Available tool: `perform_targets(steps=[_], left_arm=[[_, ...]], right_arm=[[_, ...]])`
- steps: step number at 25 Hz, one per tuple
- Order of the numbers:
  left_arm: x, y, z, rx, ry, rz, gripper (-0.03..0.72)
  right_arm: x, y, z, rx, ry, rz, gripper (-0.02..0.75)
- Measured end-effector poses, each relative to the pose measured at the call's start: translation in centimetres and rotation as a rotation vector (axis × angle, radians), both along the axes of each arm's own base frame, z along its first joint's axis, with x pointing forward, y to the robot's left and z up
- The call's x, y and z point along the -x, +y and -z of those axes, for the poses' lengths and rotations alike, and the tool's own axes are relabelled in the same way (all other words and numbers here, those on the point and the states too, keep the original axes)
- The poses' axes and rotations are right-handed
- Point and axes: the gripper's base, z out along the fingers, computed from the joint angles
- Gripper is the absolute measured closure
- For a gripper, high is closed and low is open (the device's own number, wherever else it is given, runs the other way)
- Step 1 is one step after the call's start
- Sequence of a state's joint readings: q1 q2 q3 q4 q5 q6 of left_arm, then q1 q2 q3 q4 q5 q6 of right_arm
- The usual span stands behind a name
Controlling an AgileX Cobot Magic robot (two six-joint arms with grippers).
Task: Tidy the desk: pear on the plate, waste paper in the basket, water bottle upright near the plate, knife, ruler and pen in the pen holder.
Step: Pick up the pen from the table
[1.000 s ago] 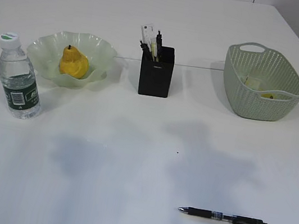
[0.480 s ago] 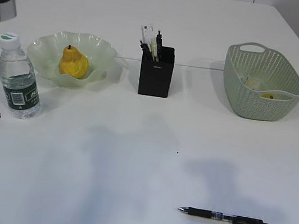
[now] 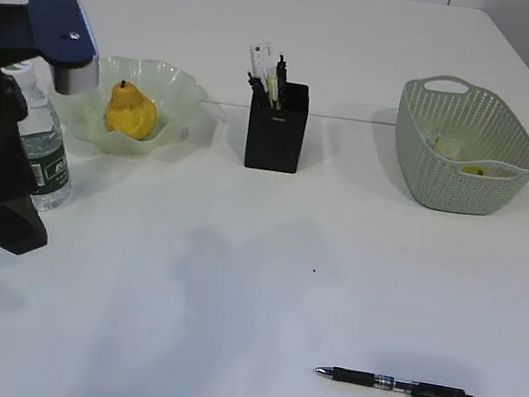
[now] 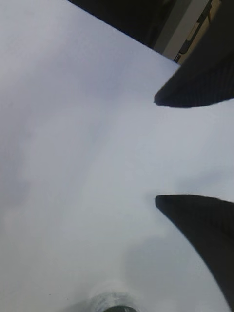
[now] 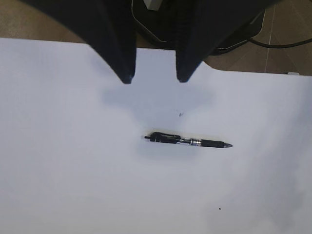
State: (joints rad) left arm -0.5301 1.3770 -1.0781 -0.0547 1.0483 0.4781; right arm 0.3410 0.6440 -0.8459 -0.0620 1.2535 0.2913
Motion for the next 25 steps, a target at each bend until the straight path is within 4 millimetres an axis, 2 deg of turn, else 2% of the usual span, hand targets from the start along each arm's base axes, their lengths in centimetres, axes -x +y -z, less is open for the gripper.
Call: perform_targets(steps=[4,10,25], left_arm=[[0.0,-1.6,1.0,-0.011,0.004,0.071,0.286],[-0.2,-4.2,3.0,-0.046,0.051,0.154,0.286],[-0.1,-5.6,3.2,0.056,0.068,0.138,0.287]], right_arm=[[0.7,-0.2,0.6,-0.015,0.005,0.014,0.492],[0.7,-0.5,0.7,0.010,-0.001,0.026,0.492],[0.7,-0.4,0.7,0.004,0.000,0.015,0.493]])
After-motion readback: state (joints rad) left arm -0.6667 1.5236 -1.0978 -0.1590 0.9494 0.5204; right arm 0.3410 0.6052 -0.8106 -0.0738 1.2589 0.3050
